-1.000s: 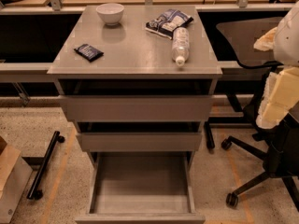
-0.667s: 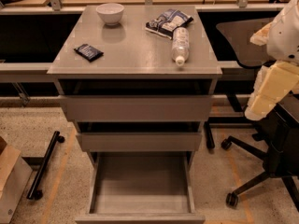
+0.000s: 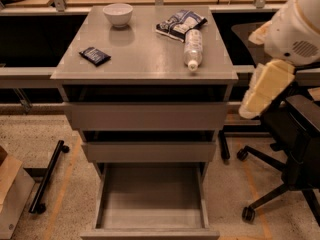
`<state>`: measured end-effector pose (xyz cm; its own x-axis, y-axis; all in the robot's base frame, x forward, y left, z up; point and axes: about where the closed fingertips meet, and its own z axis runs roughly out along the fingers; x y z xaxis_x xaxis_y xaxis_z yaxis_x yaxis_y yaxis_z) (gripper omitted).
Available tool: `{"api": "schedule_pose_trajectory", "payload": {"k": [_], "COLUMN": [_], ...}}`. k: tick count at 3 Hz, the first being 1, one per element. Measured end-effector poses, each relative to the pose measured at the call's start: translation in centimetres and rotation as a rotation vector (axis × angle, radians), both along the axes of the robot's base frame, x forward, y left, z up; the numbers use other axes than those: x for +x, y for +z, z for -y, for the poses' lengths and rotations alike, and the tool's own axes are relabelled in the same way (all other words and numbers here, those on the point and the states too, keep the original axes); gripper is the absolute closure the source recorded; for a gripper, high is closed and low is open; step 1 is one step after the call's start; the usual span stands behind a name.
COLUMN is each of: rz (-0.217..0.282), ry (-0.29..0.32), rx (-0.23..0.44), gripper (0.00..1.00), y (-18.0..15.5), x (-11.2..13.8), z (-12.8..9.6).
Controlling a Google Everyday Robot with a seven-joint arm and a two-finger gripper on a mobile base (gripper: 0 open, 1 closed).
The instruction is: Place rxbar blueberry into bottom drawer
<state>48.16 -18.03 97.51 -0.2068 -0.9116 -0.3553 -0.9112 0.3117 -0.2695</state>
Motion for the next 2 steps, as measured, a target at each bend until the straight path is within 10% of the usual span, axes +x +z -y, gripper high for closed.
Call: {"api": "schedule_pose_trajectory", "payload": {"k": [2], "rz": [0.059], "ry": [0.075], "rx": [0.234], "gripper": [0.0], "y": [0.1], "x": [8.3], "z": [-10.4]}}
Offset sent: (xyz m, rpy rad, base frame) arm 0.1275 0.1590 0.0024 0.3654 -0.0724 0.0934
